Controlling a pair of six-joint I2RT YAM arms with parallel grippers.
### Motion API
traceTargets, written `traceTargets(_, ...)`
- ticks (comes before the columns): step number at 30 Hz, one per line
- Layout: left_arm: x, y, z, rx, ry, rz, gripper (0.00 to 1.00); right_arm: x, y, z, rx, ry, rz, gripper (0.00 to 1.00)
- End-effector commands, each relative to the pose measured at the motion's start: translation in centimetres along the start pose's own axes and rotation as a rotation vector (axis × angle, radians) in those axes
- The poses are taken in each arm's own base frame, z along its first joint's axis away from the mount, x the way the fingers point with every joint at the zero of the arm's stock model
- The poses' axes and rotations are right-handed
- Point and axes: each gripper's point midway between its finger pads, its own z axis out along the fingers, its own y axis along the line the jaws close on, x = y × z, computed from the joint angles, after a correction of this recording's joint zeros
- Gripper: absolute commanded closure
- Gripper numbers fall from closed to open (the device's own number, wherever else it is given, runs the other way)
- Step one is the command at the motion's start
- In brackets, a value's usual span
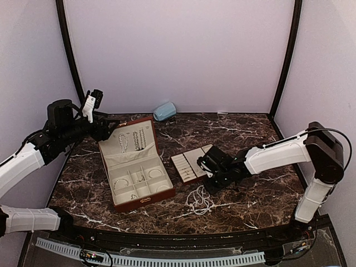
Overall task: Organize the mixed jewelry
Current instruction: Pick up the necklace from the center of the board, then pass from the right arm to the left
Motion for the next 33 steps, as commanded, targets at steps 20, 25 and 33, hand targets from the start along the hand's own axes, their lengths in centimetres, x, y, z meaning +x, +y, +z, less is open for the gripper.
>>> traceTargets(20,4.5,-21.4,3.1,0.652,-0.048,0.010,0.37,-4.9,1.6,-11.0,-0.232,-0.380,0.049,0.94)
traceTargets(25,6.9,-26.2,5.8,0.742,-0.061,0.047,0.38,-5.3,1.9,-12.6,-0.276,-0.427,0.054,0.93)
traceTargets(33,11.0,-29.3,11.5,0.787,-0.011,0.043,0.39,-5.4,2.3,-14.2,-0.336,-0.478,0.080,0.93)
